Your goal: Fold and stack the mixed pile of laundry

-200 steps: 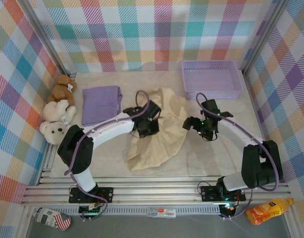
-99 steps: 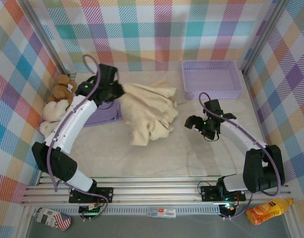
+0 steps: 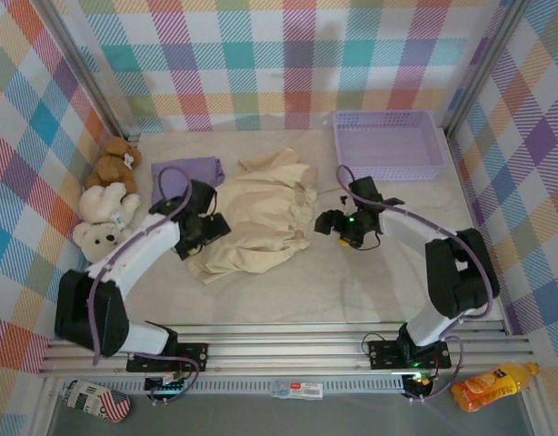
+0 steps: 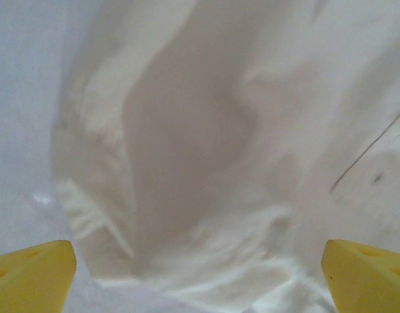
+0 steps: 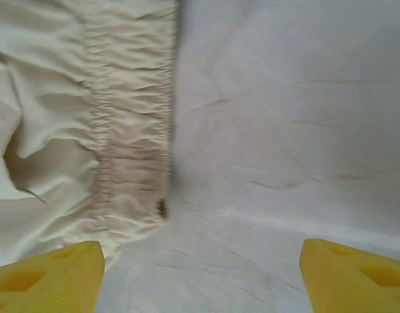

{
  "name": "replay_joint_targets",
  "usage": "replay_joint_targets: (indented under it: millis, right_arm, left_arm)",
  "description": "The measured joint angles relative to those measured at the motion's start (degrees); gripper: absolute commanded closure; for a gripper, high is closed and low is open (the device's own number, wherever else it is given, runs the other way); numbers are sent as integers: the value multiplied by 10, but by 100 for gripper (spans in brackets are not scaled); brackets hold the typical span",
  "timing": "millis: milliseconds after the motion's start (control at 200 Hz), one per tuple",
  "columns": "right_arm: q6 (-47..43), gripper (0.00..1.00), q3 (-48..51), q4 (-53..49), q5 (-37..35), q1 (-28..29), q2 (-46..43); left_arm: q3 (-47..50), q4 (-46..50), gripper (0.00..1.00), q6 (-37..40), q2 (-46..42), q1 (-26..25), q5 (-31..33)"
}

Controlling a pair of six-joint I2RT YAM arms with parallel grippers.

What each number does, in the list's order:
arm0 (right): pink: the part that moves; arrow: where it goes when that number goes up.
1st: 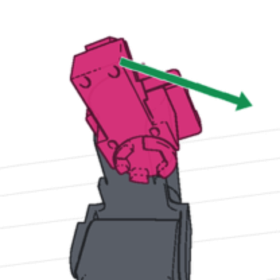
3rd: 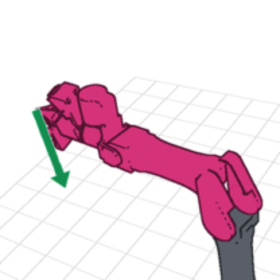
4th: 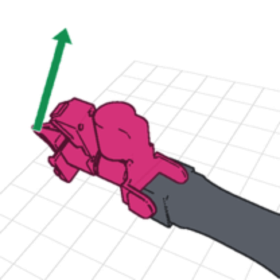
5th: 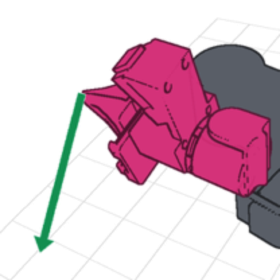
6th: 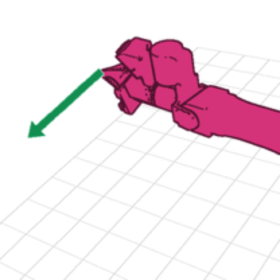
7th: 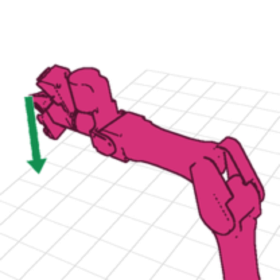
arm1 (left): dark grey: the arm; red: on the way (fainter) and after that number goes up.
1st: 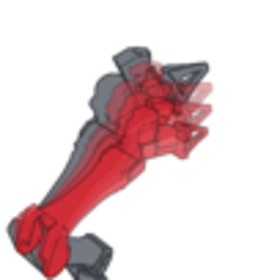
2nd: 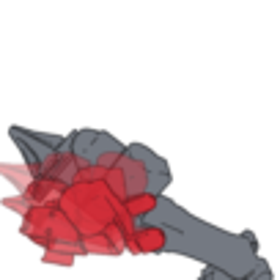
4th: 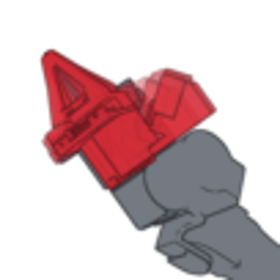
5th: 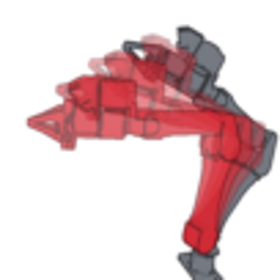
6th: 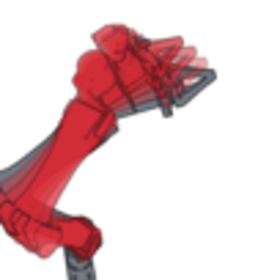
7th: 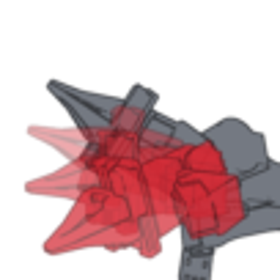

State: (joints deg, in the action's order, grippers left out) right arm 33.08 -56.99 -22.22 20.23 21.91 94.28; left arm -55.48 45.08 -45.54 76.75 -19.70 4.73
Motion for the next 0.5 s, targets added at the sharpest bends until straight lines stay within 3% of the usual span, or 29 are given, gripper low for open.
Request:
replay_joint_targets:
  millis: [95,170,200,285,425,500]
  right_arm:
    - [10,25,-17,21,19,31,41]
    - [17,33,-30,30,31,49,74]
    - [21,44,-36,31,36,55,87]
    - [37,100,-54,44,53,67,127]
    - [65,100,-62,46,59,58,134]
    - [67,100,-62,24,52,40,105]
  left_arm:
    - [69,-19,5,-47,-49,-5,-14]
    - [102,-24,5,-71,-67,-8,-23]
    - [111,-26,6,-77,-70,-9,-26]
    - [124,-40,11,-91,-71,-12,-33]
    - [130,-71,29,-103,-54,-29,-39]
    - [130,-89,31,-105,-24,-43,-38]
